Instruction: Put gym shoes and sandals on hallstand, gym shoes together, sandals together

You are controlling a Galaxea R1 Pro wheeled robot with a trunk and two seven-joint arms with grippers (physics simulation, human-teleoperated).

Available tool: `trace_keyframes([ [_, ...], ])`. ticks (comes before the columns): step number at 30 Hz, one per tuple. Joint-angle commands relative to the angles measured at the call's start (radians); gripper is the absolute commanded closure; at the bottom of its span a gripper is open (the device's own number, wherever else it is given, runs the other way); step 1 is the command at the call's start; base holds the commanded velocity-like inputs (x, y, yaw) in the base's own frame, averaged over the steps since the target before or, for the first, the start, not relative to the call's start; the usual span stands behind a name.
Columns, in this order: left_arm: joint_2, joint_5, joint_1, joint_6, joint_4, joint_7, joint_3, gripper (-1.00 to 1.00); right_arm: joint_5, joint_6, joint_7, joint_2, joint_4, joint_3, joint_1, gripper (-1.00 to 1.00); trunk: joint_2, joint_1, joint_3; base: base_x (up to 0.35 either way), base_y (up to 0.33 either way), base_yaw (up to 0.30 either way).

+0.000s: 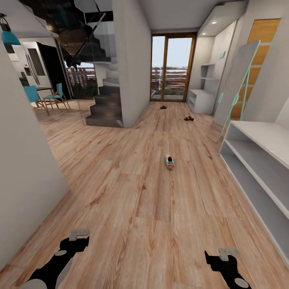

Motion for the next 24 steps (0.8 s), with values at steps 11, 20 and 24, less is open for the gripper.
trace_keyframes([
  [11,-0.001,0.003,-0.001,0.0,-0.001,0.001,0.002,-1.0,-0.001,-0.003,0.0,-0.001,0.005,-0.001,0.0,-1.0,0.0,0.0,-0.018,0.335,0.049,0.0],
  [20,-0.008,0.004,-0.001,-0.002,0.004,-0.001,0.0,-1.0,-0.001,-0.003,-0.001,-0.001,0.006,-0.002,0.0,-1.0,0.0,0.0,-0.031,0.336,0.007,0.0],
  [24,-0.008,0.005,-0.001,-0.002,0.004,-0.001,0.0,-1.0,-0.001,-0.003,-0.001,-0.001,0.006,-0.002,0.0,-1.0,0.0,0.0,-0.032,0.339,0.001,0.0],
])
